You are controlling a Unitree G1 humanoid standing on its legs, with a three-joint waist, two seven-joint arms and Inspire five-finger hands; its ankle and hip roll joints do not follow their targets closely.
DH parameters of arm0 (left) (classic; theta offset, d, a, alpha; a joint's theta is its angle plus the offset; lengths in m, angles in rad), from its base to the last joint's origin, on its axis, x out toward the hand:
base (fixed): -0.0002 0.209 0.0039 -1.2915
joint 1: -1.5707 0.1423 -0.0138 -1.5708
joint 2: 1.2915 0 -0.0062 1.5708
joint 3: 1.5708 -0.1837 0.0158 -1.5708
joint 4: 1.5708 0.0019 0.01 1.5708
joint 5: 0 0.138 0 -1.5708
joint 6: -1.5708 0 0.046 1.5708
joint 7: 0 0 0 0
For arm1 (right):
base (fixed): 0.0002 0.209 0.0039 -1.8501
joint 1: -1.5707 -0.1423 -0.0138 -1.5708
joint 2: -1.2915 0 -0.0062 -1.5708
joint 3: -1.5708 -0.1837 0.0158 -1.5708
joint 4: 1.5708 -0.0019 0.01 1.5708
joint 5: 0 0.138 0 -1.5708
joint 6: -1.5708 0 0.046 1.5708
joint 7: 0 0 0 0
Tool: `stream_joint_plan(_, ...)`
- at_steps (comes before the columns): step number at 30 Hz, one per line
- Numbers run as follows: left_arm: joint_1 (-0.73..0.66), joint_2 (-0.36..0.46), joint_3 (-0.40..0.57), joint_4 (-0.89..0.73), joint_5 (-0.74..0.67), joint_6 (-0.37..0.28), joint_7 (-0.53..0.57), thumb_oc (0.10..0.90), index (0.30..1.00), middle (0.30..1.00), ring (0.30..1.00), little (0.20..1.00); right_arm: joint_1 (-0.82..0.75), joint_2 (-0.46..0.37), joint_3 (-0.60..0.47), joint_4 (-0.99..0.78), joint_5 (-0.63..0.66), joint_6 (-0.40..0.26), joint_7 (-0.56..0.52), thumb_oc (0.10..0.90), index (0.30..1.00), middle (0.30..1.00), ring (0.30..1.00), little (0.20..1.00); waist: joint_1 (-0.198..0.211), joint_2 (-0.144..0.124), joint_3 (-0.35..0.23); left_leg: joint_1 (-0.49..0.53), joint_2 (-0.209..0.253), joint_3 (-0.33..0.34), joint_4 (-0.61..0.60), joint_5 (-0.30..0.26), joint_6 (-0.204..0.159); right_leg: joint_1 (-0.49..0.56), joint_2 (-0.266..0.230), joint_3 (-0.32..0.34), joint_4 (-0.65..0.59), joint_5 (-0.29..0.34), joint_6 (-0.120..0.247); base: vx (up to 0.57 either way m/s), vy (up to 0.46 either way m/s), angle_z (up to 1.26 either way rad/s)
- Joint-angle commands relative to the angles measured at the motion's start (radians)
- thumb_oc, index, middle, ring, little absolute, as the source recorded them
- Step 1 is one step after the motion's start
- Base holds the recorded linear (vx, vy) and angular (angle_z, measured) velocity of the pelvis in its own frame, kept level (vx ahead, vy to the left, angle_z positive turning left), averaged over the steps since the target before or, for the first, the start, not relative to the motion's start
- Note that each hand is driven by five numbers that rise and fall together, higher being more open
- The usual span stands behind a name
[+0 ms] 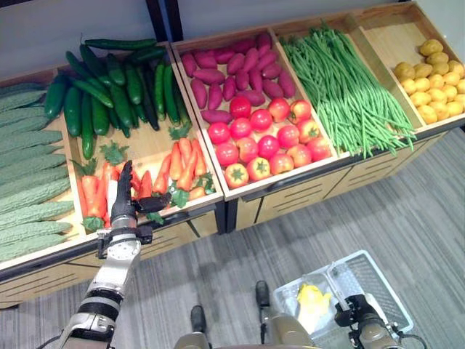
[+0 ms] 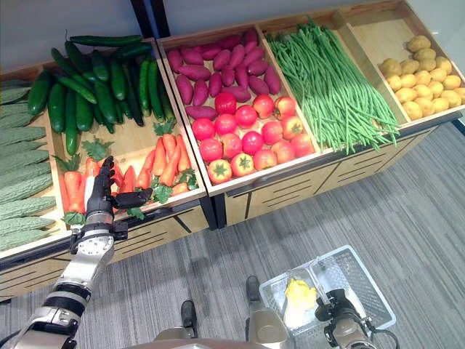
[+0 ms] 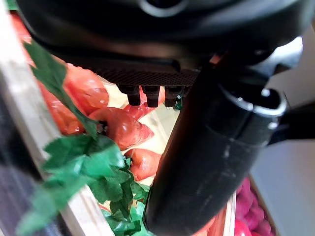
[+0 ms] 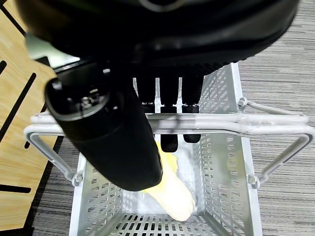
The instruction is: Get the vegetables into the basket
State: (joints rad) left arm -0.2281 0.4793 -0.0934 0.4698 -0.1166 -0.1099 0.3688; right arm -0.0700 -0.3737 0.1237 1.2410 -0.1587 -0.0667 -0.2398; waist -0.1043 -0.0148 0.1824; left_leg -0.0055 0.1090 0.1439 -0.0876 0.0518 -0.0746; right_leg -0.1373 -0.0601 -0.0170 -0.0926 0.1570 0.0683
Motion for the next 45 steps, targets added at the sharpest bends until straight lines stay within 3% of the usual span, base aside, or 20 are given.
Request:
stream_joint_plan(1, -0.15, 0.067, -0.018, 0.034, 0.09, -0.006, 0.05, 0.831, 0.904, 0.904, 0.904, 0.904, -0.009, -0.061, 0.037, 0.02, -0.009, 0.003, -0.048, 0.4, 0.3, 0.3, 0.3, 0.3, -0.011, -0.07, -0.058, -0.014, 0.038, -0.031, 0.0, -0.011, -0.047, 0.024, -0.097, 0.015, 0.005, -0.042, 0.11, 0.0, 0.0, 0.0)
stream_joint_plan(3, -0.163, 0.07, -0.026, 0.053, 0.124, 0.023, 0.052, 0.4, 0.3, 0.3, 0.3, 0.3, -0.01, -0.062, 0.038, 0.02, -0.011, 0.007, -0.05, 0.4, 0.3, 0.3, 0.3, 0.3, -0.013, -0.07, -0.057, -0.015, 0.038, -0.03, 0.0, -0.012, -0.047, 0.023, -0.096, 0.016, 0.005, -0.042, 0.109, 0.0, 0.0, 0.0)
stream_joint_plan(6, -0.189, 0.093, -0.053, 0.101, 0.242, 0.105, 0.011, 0.4, 0.3, 0.3, 0.3, 0.3, -0.015, -0.068, 0.038, 0.018, -0.013, 0.016, -0.042, 0.4, 0.3, 0.3, 0.3, 0.3, -0.013, -0.067, -0.053, -0.015, 0.038, -0.029, 0.0, -0.013, -0.046, 0.023, -0.096, 0.017, 0.005, -0.042, 0.11, 0.0, 0.0, 0.0)
stream_joint_plan(9, -0.193, 0.099, -0.052, 0.129, 0.286, 0.137, -0.003, 0.4, 0.3, 0.3, 0.3, 0.3, -0.02, -0.069, 0.037, 0.02, -0.018, 0.023, -0.036, 0.4, 0.3, 0.3, 0.3, 0.3, -0.014, -0.066, -0.053, -0.012, 0.039, -0.028, 0.0, -0.015, -0.045, 0.025, -0.097, 0.018, 0.005, -0.044, 0.11, 0.0, 0.0, 0.0)
stream_joint_plan(18, -0.16, 0.093, -0.01, 0.168, 0.291, 0.16, 0.006, 0.4, 0.3, 0.3, 0.3, 0.3, -0.022, -0.064, 0.044, 0.026, -0.033, 0.035, -0.016, 0.4, 0.3, 0.3, 0.3, 0.3, -0.013, -0.07, -0.054, -0.001, 0.039, -0.02, 0.0, -0.02, -0.044, 0.031, -0.096, 0.02, 0.005, -0.044, 0.108, 0.0, 0.0, 0.0)
stream_joint_plan(25, -0.214, 0.09, 0.024, 0.16, 0.21, 0.126, 0.104, 0.4, 0.3, 0.3, 0.3, 0.3, -0.023, -0.064, 0.055, 0.028, -0.04, 0.032, -0.025, 0.4, 0.3, 0.3, 0.3, 0.3, -0.013, -0.071, -0.061, -0.003, 0.039, -0.023, 0.0, -0.018, -0.044, 0.034, -0.096, 0.017, 0.005, -0.043, 0.108, 0.0, 0.0, 0.0)
stream_joint_plan(33, -0.335, 0.087, 0.067, -0.021, 0.085, 0.004, 0.26, 0.4, 0.3, 0.3, 0.3, 0.3, -0.034, -0.06, 0.084, 0.029, -0.035, 0.019, -0.042, 0.4, 0.3, 0.3, 0.3, 0.3, -0.019, -0.08, -0.072, 0.0, 0.038, -0.025, 0.0, -0.021, -0.046, 0.039, -0.098, 0.015, 0.005, -0.046, 0.11, 0.0, 0.0, 0.0)
stream_joint_plan(42, -0.353, 0.104, 0.066, -0.119, 0.073, -0.038, 0.253, 0.4, 0.3, 0.3, 0.3, 0.3, -0.032, -0.061, 0.094, 0.03, -0.035, 0.003, -0.04, 0.4, 0.3, 0.3, 0.3, 0.3, -0.022, -0.08, -0.079, 0.002, 0.036, -0.023, 0.0, -0.022, -0.047, 0.044, -0.103, 0.014, 0.005, -0.049, 0.111, 0.0, 0.0, 0.0)
stream_joint_plan(45, -0.327, 0.061, 0.073, -0.167, -0.012, -0.078, 0.233, 0.4, 0.3, 0.3, 0.3, 0.3, -0.031, -0.058, 0.092, 0.025, -0.037, 0.002, -0.04, 0.4, 0.3, 0.3, 0.3, 0.3, -0.021, -0.079, -0.079, 0.003, 0.035, -0.024, 0.0, -0.023, -0.046, 0.044, -0.104, 0.014, 0.005, -0.049, 0.112, 0.0, 0.0, 0.0)
